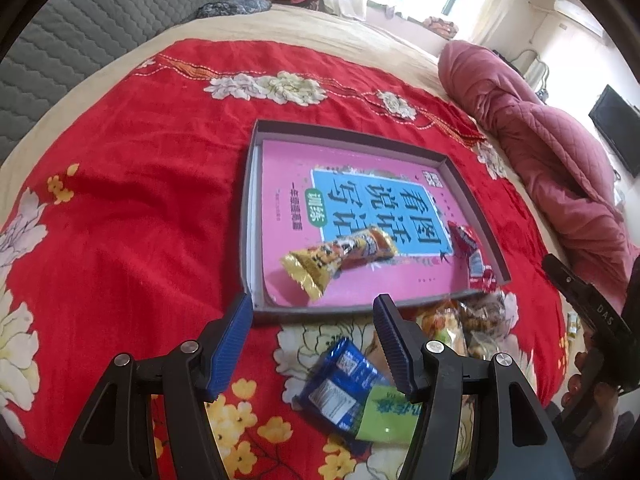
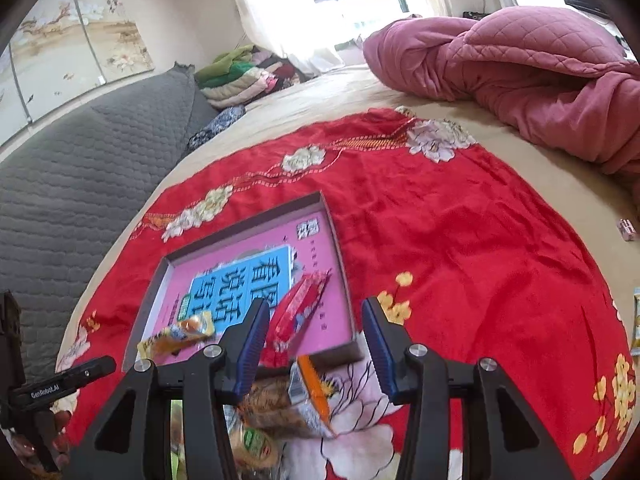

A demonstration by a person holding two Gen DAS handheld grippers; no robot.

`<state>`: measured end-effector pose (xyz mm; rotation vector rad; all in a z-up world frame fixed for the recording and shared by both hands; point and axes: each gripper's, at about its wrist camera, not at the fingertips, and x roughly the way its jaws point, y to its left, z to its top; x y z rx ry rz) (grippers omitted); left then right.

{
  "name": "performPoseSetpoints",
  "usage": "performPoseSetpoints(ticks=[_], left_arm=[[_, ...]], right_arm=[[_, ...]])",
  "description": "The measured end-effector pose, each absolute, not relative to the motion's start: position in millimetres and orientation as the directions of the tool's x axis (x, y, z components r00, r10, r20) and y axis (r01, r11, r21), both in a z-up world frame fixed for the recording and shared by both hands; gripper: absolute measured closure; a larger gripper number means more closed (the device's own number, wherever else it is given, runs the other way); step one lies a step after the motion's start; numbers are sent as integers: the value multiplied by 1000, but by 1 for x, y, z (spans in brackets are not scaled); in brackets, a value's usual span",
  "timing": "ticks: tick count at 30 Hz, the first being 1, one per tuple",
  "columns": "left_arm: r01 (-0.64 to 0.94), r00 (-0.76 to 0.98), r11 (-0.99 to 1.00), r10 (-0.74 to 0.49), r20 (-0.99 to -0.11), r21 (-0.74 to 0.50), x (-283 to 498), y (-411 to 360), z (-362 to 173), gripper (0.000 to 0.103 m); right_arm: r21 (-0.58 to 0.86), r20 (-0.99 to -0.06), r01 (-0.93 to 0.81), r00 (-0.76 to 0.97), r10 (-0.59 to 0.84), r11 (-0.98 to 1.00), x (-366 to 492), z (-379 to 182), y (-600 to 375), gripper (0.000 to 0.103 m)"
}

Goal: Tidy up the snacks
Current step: 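Move both open tools back over the remaining snack pile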

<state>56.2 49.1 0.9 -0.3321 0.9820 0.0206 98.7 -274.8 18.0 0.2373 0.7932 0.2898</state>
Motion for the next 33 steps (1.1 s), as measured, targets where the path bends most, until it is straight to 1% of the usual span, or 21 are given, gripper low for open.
performPoseSetpoints(ticks=[6, 19, 28, 33], left_arm=[[-169, 545, 944, -149, -825, -282, 49, 51, -3, 38], [-164, 514, 947, -157, -843, -276, 39, 49, -8, 38], [-217, 445, 908, -235, -864, -358, 23, 51, -30, 38], [-265, 415, 855, -316, -853, -446, 18, 55, -45, 38]], right_arm=[[297, -687, -201, 634, 355, 934, 87, 12, -263, 55], [278, -705, -258, 599, 379, 925, 66, 9, -246, 55], [248, -729, -324, 559, 396, 913, 51, 5, -230, 54], [234, -737, -337, 550, 392, 912, 48, 3, -227, 54]])
